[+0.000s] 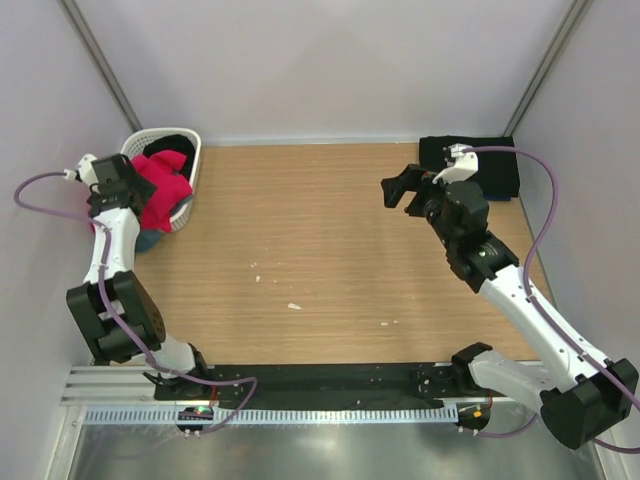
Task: Fold and stack the t-shirts
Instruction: Grab the tshirt from the pile
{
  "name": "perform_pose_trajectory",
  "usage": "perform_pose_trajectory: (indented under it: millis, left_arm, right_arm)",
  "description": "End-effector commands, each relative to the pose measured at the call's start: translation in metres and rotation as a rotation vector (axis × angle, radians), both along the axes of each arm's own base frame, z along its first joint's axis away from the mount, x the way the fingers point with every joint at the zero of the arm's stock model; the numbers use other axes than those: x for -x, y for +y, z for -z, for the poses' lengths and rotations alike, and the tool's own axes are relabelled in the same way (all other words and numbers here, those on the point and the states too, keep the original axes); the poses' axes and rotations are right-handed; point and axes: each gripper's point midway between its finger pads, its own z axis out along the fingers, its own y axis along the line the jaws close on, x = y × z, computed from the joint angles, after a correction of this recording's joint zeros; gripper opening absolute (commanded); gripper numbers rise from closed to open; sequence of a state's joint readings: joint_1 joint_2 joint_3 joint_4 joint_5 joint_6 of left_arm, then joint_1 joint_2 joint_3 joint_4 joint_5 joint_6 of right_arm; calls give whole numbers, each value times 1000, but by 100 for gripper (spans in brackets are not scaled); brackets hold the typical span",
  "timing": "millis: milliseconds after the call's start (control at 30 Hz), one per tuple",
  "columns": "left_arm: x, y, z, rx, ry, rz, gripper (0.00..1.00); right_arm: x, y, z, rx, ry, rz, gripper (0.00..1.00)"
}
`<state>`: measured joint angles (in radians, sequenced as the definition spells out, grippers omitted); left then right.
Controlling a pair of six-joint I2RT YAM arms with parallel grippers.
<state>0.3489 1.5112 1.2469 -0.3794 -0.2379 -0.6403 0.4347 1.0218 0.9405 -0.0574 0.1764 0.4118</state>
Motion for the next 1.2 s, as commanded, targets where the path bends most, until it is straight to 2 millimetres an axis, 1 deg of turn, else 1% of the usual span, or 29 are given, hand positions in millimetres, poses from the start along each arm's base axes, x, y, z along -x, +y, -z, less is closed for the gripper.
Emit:
perform_pose_trajectory:
  millis: [0, 100, 167, 200, 233, 300, 333, 367, 433, 467, 500, 533, 567, 600, 633, 667, 700, 767, 800, 833, 900, 933, 967, 1000, 1033, 1067, 1100, 1133, 1167]
  left_arm:
    - [-35, 8, -27, -118, -157, 55, 70]
    - [-48, 5, -21, -114, -162, 107, 67]
    - [-55, 0, -22, -102, -179, 147, 67]
    - [-57, 0, -21, -99, -180, 154, 66]
    - [-61, -1, -18, -100, -186, 164, 59]
    - [-64, 1, -10, -109, -175, 171, 48]
    - [-65, 2, -7, -113, -165, 172, 31]
    - [-66, 4, 0, -108, -146, 171, 20]
    - [-65, 2, -3, -85, -146, 168, 0]
    - [-63, -2, -16, -87, -178, 181, 0]
    - [-59, -6, -19, -83, -193, 191, 0]
    - [-57, -6, -33, -95, -238, 184, 0]
    - [-54, -9, -43, -102, -262, 186, 0]
    - [-45, -12, -71, -125, -319, 182, 0]
    - [-41, -17, -80, -118, -346, 192, 0]
    - [-34, -22, -94, -117, -379, 194, 0]
    - [-23, -30, -118, -128, -437, 207, 0]
    - [-9, -47, -134, -128, -487, 253, 0]
    - [5, -59, -160, -159, -546, 275, 0]
    - [11, -69, -171, -165, -574, 311, 0]
    - [24, -94, -202, -169, -652, 398, 0]
    - [38, -109, -222, -175, -700, 440, 0]
    - [48, -127, -250, -181, -761, 505, 0]
    - [56, -153, -265, -171, -801, 585, 0]
    - [68, -170, -284, -176, -841, 642, 0]
    - [82, -187, -314, -196, -898, 699, 0]
    - [93, -213, -329, -196, -926, 778, 0]
    - [99, -222, -336, -189, -927, 808, 0]
    - [106, -236, -346, -178, -946, 851, 0]
  right_arm:
    - [2, 2, -41, -25, -106, -17, 100]
    - [5, 0, -45, -26, -116, -15, 100]
    - [6, -1, -44, -25, -111, -15, 100]
    - [7, -1, -48, -29, -119, -15, 100]
    - [8, -2, -47, -28, -117, -15, 100]
    - [10, -3, -51, -33, -125, -12, 100]
    - [12, -4, -53, -33, -128, -13, 100]
    - [13, -6, -54, -32, -130, -6, 100]
    - [16, -9, -56, -27, -128, 1, 100]
    - [16, -10, -56, -26, -123, 8, 100]
    - [16, -10, -55, -23, -118, 9, 100]
    - [16, -11, -54, -25, -114, 11, 100]
    - [17, -9, -51, -24, -108, 3, 100]
    - [18, -8, -48, -22, -101, -9, 100]
    - [19, -6, -45, -16, -87, -17, 100]
    - [20, -7, -41, 2, -75, -20, 100]
    - [23, -10, -39, 20, -48, -16, 100]
    - [28, -14, -38, 45, -35, -13, 100]
    - [35, -20, -40, 66, -32, -3, 100]
    - [38, -23, -43, 71, -35, 3, 100]
    - [45, -30, -50, 89, -45, 14, 99]
    - [45, -33, -52, 97, -53, 28, 100]
    - [47, -35, -54, 106, -58, 34, 100]
    - [47, -38, -54, 118, -62, 43, 100]
    - [47, -42, -55, 117, -64, 66, 100]
    - [46, -45, -58, 110, -68, 81, 100]
    - [48, -47, -59, 88, -58, 97, 100]
    - [49, -54, -62, 74, -55, 139, 100]
    - [51, -58, -69, 55, -62, 160, 100]
